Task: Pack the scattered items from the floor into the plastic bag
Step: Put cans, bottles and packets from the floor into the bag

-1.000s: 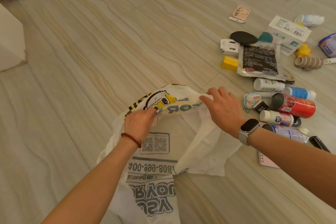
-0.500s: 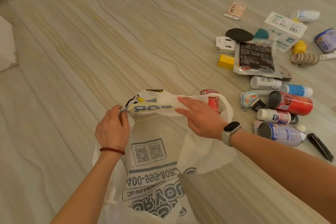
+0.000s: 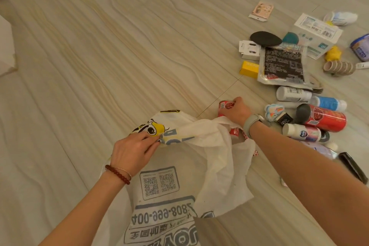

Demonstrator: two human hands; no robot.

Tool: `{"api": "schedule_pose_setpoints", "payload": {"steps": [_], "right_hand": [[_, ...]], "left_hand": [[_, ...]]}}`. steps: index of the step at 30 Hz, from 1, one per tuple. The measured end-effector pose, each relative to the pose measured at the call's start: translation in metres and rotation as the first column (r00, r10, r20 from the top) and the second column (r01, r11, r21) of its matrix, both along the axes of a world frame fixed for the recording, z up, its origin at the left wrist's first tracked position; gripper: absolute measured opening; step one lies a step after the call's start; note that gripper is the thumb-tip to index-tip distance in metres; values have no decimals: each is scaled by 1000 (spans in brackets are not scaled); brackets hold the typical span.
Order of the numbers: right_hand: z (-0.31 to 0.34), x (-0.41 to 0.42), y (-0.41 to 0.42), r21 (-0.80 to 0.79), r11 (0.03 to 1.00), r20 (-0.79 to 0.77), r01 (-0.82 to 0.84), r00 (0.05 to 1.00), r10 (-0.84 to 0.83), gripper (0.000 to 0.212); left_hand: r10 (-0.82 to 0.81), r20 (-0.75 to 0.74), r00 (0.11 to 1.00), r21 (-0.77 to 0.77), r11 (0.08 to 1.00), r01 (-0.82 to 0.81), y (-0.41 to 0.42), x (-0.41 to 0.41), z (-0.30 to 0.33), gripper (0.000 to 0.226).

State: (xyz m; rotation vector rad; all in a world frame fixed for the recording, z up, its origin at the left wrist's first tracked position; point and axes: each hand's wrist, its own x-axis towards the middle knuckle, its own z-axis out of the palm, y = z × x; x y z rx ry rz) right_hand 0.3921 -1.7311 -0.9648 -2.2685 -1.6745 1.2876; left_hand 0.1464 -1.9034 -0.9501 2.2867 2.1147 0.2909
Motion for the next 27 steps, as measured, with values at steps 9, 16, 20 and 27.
{"api": "schedule_pose_setpoints", "payload": {"steps": [9, 16, 20, 27], "right_hand": [[75, 5, 11, 657, 747, -293, 99, 947, 132, 75], [119, -14, -16, 397, 908, -369, -135, 882, 292, 39], [63, -37, -55, 182, 883, -121, -433, 881, 457, 37], [31, -46, -52, 64, 972, -240, -224, 942, 233, 23]], "left_hand": [[487, 196, 851, -261, 862, -434, 34, 18, 10, 28], [560, 587, 585, -306, 822, -480, 57, 38, 12, 24], [512, 637, 576, -252, 845, -472, 45, 46, 9, 24], [419, 560, 715, -137, 898, -419, 29, 46, -2, 22]]}}
